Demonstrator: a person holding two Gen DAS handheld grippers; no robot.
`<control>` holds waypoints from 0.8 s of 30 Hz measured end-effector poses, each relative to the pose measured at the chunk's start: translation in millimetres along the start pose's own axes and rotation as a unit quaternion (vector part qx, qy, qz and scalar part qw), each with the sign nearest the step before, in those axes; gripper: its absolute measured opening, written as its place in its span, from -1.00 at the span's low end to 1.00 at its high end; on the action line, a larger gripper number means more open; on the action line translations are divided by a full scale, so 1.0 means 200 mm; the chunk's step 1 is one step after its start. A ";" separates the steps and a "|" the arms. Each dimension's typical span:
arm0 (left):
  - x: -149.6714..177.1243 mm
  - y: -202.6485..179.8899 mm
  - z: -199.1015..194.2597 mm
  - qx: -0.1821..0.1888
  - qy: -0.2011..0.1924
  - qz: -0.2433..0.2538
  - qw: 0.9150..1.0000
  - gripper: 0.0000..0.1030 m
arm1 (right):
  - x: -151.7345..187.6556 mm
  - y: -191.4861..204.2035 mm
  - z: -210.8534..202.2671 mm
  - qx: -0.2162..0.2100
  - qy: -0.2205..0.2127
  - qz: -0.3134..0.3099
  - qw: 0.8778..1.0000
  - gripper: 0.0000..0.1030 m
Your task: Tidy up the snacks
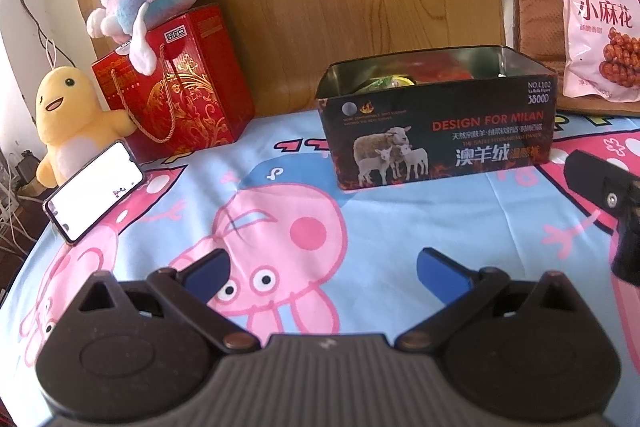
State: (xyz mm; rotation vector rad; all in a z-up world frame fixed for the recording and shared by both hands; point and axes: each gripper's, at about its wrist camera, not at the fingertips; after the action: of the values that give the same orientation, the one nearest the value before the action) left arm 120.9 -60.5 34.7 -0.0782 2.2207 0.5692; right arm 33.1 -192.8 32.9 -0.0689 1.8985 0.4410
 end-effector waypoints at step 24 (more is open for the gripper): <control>0.00 -0.01 0.01 0.028 0.018 0.002 0.999 1.00 | 0.00 0.00 0.00 0.000 0.000 0.001 1.000 1.00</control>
State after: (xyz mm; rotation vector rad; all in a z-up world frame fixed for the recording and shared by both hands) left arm 122.1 -61.3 32.5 -0.0553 2.2711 0.5104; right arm 33.3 -193.0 33.1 -0.0682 1.8990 0.4424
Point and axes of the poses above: each gripper's, at about its wrist camera, not at the fingertips, and z roughly the way its jaws point, y to its left, x to its underside, and after that the axes turned 13 degrees about -x, right-handed
